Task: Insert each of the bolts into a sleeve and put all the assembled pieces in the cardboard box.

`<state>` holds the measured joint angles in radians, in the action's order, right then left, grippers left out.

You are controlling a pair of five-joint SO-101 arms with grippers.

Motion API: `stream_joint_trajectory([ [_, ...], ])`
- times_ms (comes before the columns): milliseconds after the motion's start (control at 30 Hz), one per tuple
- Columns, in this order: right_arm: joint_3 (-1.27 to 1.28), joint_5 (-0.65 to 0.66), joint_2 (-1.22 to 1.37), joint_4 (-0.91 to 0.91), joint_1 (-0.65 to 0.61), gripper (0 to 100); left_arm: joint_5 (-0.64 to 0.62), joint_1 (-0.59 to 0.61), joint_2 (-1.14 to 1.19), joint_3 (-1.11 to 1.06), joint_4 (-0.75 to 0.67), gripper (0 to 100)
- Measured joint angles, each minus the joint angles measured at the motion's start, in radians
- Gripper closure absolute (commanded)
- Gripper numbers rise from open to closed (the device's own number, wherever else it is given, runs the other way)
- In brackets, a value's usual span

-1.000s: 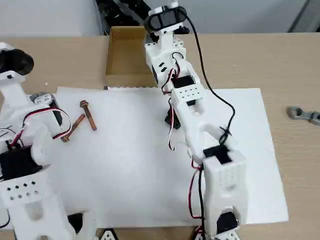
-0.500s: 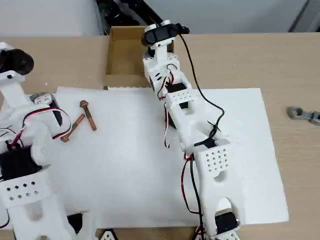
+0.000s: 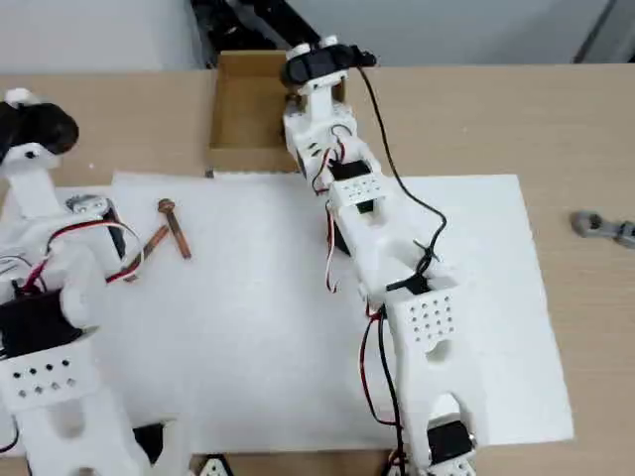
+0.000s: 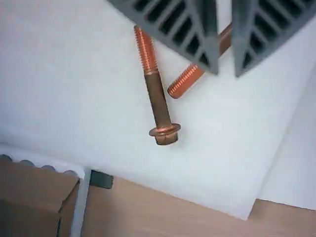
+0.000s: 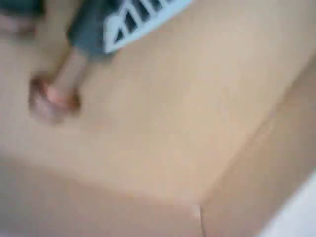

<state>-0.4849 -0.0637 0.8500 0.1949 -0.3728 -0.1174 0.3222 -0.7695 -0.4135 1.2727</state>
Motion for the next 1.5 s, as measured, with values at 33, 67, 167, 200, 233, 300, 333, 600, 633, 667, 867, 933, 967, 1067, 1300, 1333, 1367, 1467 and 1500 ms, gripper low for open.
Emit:
stream_joint_trajectory([
  [33,0.000,0.000,-0.002,0.029,0.000,85.8,0.000,0.000,0.003,0.000,0.000,99],
  [67,0.000,0.000,-0.008,0.061,0.000,85.8,0.000,0.000,0.014,0.000,0.002,99],
  [167,0.002,0.000,-0.069,0.163,0.005,85.8,0.000,0.000,0.100,0.014,0.003,99],
  [200,0.000,0.000,-0.100,0.196,0.011,85.8,0.000,0.000,0.138,0.028,0.006,99],
  [233,-0.002,0.000,-0.132,0.227,0.015,85.8,-0.008,0.000,0.183,0.048,0.018,99],
  [300,-0.002,0.000,-0.193,0.292,0.034,85.8,-0.038,0.000,0.287,0.110,0.051,99],
  [333,-0.002,0.000,-0.221,0.330,0.044,85.8,-0.054,0.000,0.341,0.149,0.068,99],
  [600,-0.002,0.000,-0.422,0.744,0.109,85.8,-0.160,0.000,0.778,0.526,0.227,99],
  [633,-0.002,0.000,-0.440,0.806,0.110,85.8,-0.170,0.000,0.830,0.574,0.249,99],
  [667,-0.002,0.000,-0.459,0.867,0.110,85.8,-0.176,0.000,0.879,0.615,0.269,99],
  [867,-0.002,0.000,-0.508,1.191,0.114,85.8,-0.207,-0.038,1.163,0.867,0.384,94],
  [933,-0.002,0.000,-0.508,1.275,0.115,85.8,-0.229,-0.071,1.244,0.951,0.417,94],
  [967,-0.002,0.000,-0.508,1.309,0.115,85.8,-0.239,-0.086,1.281,0.993,0.430,94],
  [1067,-0.002,0.000,-0.508,1.382,0.118,85.8,-0.262,-0.124,1.379,1.109,0.450,94],
  [1300,-0.002,0.000,-0.508,1.439,0.120,85.8,-0.298,-0.152,1.525,1.249,0.454,94],
  [1333,-0.003,0.000,-0.508,1.439,0.121,85.8,-0.301,-0.144,1.540,1.257,0.454,94],
  [1367,-0.003,0.000,-0.508,1.439,0.124,85.8,-0.301,-0.138,1.554,1.260,0.454,94],
  [1467,-0.003,0.000,-0.508,1.439,0.127,85.8,-0.304,-0.123,1.591,1.261,0.454,94],
  [1500,-0.003,0.000,-0.508,1.439,0.127,85.8,-0.305,-0.123,1.603,1.261,0.454,94],
])
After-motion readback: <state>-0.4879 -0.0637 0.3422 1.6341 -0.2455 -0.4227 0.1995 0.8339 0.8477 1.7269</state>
